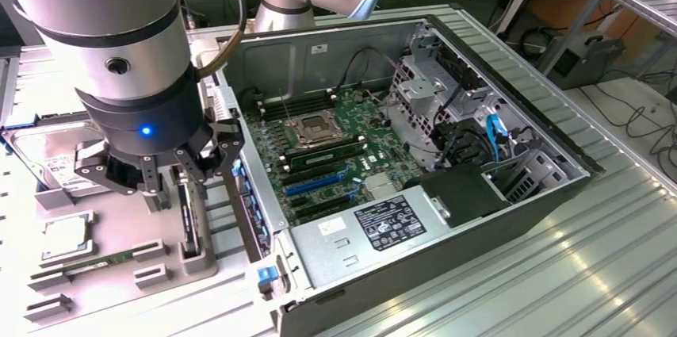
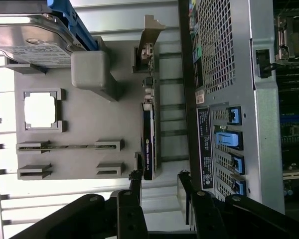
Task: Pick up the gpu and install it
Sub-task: 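Pick up the gpu and move the gpu toward the slot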
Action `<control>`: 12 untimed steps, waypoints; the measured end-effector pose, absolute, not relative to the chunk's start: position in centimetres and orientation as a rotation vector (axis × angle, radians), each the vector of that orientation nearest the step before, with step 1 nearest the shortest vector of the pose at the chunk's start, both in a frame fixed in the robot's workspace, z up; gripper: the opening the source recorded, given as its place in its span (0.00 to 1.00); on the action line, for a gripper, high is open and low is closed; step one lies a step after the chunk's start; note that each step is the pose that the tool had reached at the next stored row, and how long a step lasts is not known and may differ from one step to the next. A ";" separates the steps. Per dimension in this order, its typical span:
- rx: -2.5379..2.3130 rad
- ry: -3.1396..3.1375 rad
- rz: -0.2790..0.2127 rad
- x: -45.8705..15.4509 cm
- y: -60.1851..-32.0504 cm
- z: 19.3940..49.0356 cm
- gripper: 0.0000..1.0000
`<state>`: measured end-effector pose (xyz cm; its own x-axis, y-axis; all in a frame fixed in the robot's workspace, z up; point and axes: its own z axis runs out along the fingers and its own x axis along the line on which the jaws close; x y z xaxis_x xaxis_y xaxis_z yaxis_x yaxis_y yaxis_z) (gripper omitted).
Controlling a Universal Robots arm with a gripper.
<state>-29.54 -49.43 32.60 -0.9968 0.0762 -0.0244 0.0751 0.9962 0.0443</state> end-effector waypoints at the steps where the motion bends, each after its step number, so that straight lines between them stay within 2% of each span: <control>1: 0.118 3.113 0.068 -29.5 -49.4 32.6 0.42; 12: 0.118 3.112 0.067 -29.5 -49.4 32.3 0.42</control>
<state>-29.54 -49.43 32.32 -0.9968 0.0762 -0.0245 0.0751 0.9962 0.0443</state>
